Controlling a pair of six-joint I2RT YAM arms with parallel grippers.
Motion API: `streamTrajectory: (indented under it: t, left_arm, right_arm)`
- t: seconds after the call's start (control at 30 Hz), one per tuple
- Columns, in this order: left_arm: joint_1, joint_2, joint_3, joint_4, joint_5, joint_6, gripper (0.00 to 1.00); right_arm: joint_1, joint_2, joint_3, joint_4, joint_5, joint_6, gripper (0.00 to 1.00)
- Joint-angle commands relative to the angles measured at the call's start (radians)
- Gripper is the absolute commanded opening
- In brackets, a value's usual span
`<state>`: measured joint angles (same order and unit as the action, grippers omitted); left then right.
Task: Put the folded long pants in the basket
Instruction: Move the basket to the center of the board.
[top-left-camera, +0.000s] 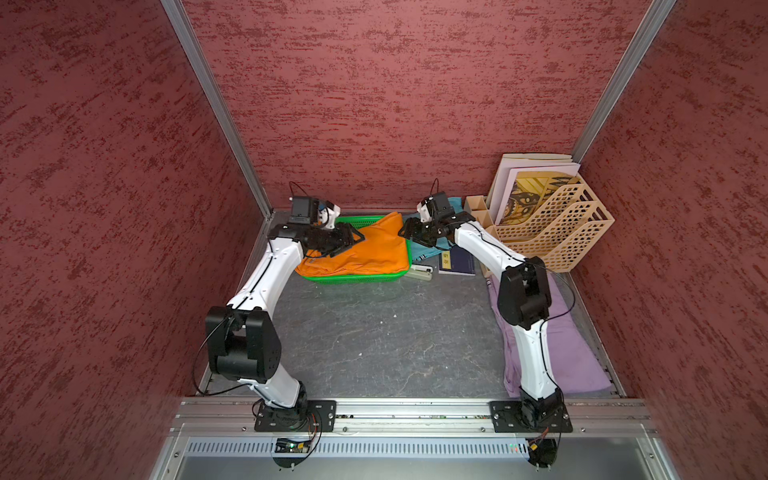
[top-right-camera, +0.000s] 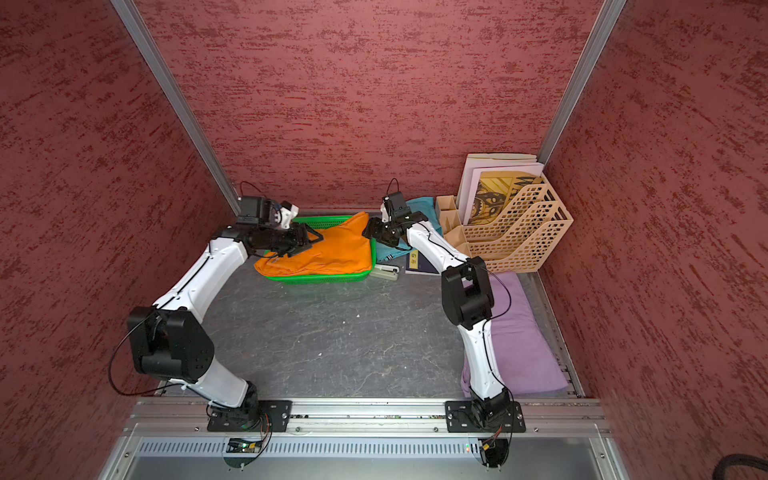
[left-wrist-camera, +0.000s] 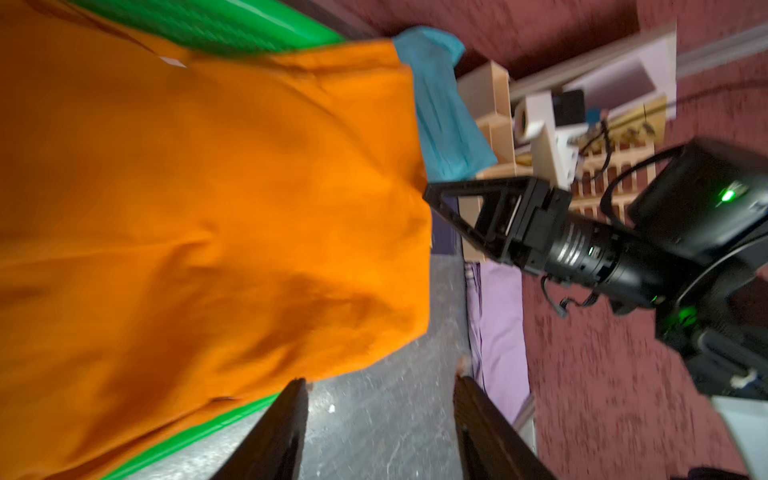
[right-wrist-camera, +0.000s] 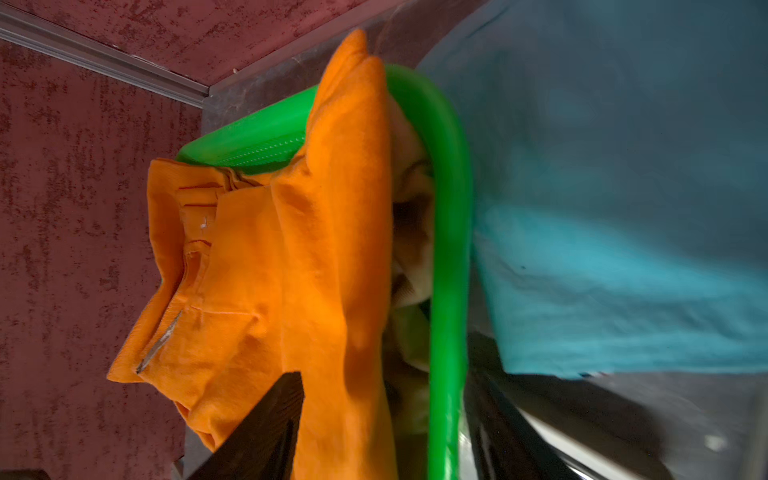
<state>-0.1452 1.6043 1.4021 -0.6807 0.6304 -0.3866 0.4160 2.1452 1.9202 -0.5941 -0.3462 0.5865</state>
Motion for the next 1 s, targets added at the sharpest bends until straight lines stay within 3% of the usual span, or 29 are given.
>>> streamTrajectory:
  t: [0.0,0.17,0.37,0.63,0.83,0.97]
  left_arm:
    - [-0.058,0.014,-0.034,0.054,-0.016,-0.013,0.58]
    - [-0.104,0.065,-0.046,0.078,-0.032,-0.03,0.56]
    - [-0.099,0.066,-0.056,0.085,-0.038,-0.038,0.56]
    - [-0.074,0.0,-0.093,0.076,-0.052,-0.046,0.56]
    - [-0.073,-0.046,-0.094,0.072,-0.066,-0.05,0.57]
    - [-0.072,-0.043,-0.085,0.045,-0.068,-0.047,0.59]
  right_arm:
    - [-0.037,-0.12,-0.09,0.029,0.041,-0.027,0.73]
    - [-0.032,-0.093,-0.174,0.179,-0.173,0.017,0.81]
    - [0.023,0.024,-0.083,0.133,-0.14,0.026,0.82]
    - [0.105,0.125,0.024,0.178,-0.209,0.058,0.77]
    - [0.193,0.277,0.289,0.152,-0.254,0.119,0.76]
    - [0.212,0.333,0.427,0.063,-0.234,0.089,0.78]
